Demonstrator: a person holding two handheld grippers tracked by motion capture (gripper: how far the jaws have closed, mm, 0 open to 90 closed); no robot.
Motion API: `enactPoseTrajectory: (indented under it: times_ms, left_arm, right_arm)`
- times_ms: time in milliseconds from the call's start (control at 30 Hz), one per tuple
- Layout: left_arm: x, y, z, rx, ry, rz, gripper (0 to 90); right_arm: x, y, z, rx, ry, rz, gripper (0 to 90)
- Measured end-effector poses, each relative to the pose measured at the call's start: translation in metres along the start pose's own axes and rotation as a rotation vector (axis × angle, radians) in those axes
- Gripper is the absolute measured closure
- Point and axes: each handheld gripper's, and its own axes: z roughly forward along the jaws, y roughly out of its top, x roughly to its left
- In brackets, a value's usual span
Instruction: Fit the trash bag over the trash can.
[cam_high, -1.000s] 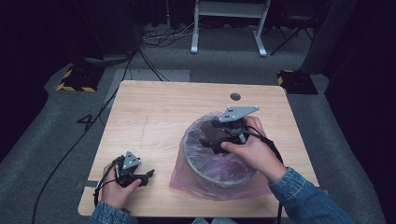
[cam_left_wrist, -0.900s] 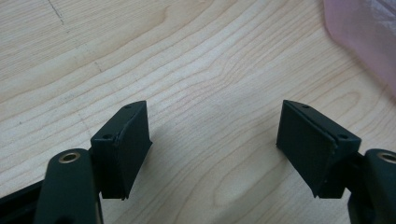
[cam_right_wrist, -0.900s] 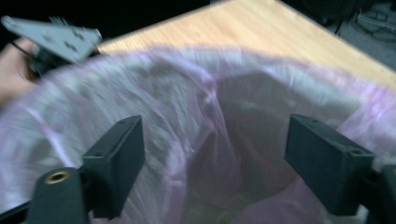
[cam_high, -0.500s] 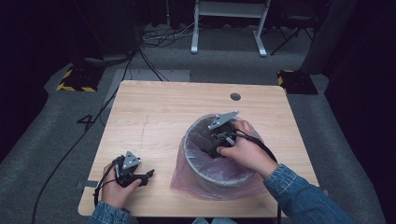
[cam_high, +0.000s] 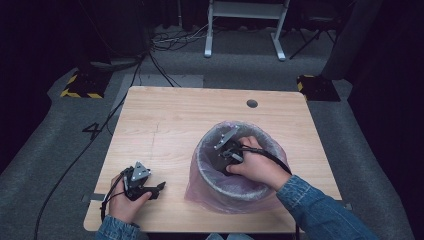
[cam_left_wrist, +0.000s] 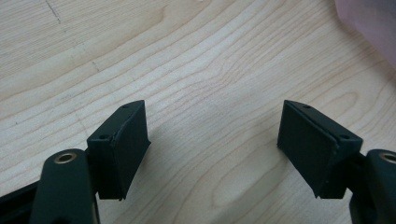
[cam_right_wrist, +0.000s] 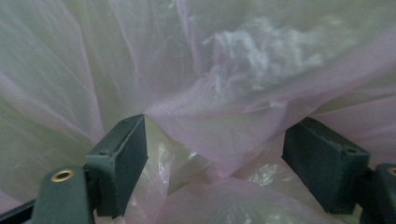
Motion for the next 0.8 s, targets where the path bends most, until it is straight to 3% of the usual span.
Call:
enactPoseTrajectory:
  times_ms: [100,133,267,367,800]
  left_arm:
    - [0.0,0.0,0.0,-0.001,-0.003,-0.003,24.1]
    - [0.0,0.0,0.0,-0.001,-0.003,-0.002,24.1]
    - [-0.001,0.0,0.0,-0.001,-0.007,-0.004,23.6]
    - [-0.001,0.0,0.001,-0.001,-0.006,-0.002,23.4]
    - [-0.001,0.001,0.001,0.001,-0.006,0.005,22.8]
  right_arm:
    - [0.001,-0.002,0.002,0.037,0.037,0.004,24.1]
    - [0.0,-0.002,0.003,0.04,0.072,0.003,27.0]
    - [0.002,-0.001,-0.001,0.01,0.088,-0.002,29.2]
    - [0.004,0.001,-0.011,-0.041,0.094,0.019,27.9]
    - [0.001,0.014,-0.097,-0.331,0.044,0.053,28.0]
